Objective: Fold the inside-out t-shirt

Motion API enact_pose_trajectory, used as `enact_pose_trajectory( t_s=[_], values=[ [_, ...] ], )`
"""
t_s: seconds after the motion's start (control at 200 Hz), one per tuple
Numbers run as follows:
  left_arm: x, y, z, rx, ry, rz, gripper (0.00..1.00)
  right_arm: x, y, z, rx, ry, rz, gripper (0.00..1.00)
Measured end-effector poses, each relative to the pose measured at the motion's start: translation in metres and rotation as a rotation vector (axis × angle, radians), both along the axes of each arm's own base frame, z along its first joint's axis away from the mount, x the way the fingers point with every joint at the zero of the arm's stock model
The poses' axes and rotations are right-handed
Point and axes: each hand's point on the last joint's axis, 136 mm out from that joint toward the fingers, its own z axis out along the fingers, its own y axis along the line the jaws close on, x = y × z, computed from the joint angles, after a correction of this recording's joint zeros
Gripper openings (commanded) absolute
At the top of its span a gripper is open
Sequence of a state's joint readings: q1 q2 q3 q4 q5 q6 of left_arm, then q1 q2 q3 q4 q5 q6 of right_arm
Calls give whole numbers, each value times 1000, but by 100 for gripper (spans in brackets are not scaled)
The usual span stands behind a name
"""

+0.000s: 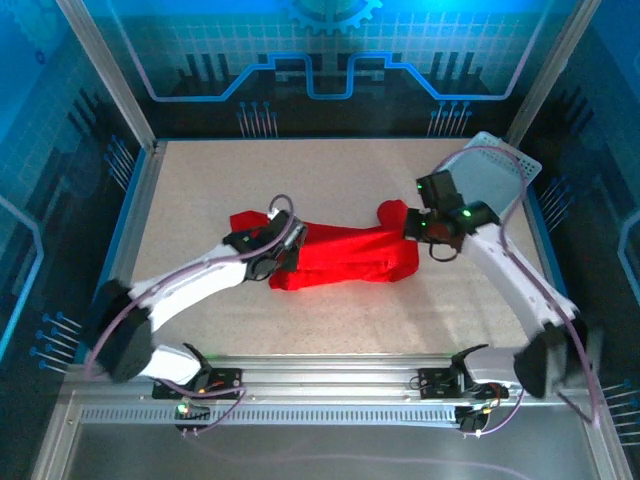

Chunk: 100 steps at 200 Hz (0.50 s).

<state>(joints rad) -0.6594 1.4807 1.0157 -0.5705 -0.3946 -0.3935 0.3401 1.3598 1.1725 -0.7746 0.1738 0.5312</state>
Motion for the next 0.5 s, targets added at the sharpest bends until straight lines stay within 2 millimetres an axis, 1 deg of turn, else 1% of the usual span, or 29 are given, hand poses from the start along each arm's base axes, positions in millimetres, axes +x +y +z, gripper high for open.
enact_pose_trajectory(
  t_s=[0.015,0.035,0.075,0.105,0.14,0.2,0.26,0.33,0.405,0.445,0.5],
  values=[
    [1,2,-6,14,19,6,52,3,1,-8,-7,19,2,38],
    [3,2,-13,32,43,11,56,7,2,-17,-21,39,4,41],
    [4,3,-22,58,78,15,65,14,3,-34,-43,80,7,46],
    [4,3,-25,71,94,16,72,18,3,-46,-60,107,7,50],
    [4,4,-24,82,99,15,80,21,2,-56,-76,128,7,55],
    [5,4,-13,104,80,21,87,22,0,-64,-100,147,14,65],
    [8,2,5,133,26,9,91,23,-2,-60,-106,129,17,69],
    [7,-13,28,157,-51,-45,92,25,-5,-44,-104,81,15,70],
    [-3,-43,46,164,-119,-156,92,23,-6,-25,-90,24,16,70],
    [-9,-59,51,166,-142,-214,93,21,-7,-15,-79,-8,14,71],
    [-17,-77,51,189,-158,-285,92,16,-9,-4,-65,-48,11,71]
  ],
)
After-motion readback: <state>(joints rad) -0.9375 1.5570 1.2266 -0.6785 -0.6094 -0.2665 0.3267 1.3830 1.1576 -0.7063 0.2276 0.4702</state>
